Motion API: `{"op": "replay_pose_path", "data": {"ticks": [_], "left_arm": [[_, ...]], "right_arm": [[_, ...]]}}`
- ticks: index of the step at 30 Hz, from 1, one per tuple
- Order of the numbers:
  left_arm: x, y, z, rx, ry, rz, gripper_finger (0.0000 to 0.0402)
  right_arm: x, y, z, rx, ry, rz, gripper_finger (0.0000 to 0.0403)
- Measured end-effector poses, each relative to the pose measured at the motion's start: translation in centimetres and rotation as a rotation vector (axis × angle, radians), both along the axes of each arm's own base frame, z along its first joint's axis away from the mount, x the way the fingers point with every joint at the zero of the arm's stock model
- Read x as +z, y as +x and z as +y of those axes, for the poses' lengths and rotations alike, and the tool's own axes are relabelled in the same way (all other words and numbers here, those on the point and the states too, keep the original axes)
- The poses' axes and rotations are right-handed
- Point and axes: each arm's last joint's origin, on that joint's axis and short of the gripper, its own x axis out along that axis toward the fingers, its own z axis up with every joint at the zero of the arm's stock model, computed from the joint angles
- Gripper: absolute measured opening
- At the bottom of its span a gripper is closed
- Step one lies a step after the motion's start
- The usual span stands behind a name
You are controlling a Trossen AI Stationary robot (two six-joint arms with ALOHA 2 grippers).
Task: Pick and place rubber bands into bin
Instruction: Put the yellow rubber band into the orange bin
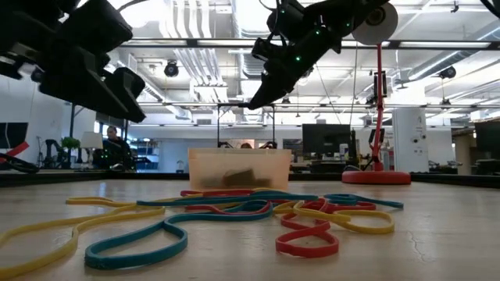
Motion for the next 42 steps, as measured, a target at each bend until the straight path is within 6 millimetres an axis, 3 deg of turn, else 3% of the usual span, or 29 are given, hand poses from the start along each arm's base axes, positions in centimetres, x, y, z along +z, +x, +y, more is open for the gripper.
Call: {"op": "replay_pose_path", "data": {"ticks": [6,15,30,33,40,42], "left_arm": [[-1.1,0.3,-0.4,-0.088,-0.006,0.065,0.0160],[-5.5,3.2,-1.7,-0.156,0.002,0.176,0.0160],[-8.2,6.8,-3.6,-0.218,0.000,0.233,0.0157],[-8.8,7.1,-3.8,-0.220,0.002,0.255,0.0135],[-9.7,7.2,-3.8,-0.186,-0.028,0.299,0.0019],[-9.7,7.2,-3.8,-0.172,-0.026,0.299,0.0008]], "right_arm": [[-0.3,0.3,1.7,0.162,0.107,-0.010,0.0186],[-1.4,0.5,7.0,0.345,0.152,0.058,0.0177],[-4.2,-1.2,15.1,0.396,0.271,0.192,0.0146],[-5.2,-1.9,16.6,0.364,0.235,0.228,0.0137],[-6.6,-4.2,19.0,0.279,0.188,0.270,0.0111],[-6.6,-4.9,19.5,0.273,0.195,0.262,0.0103]]}}
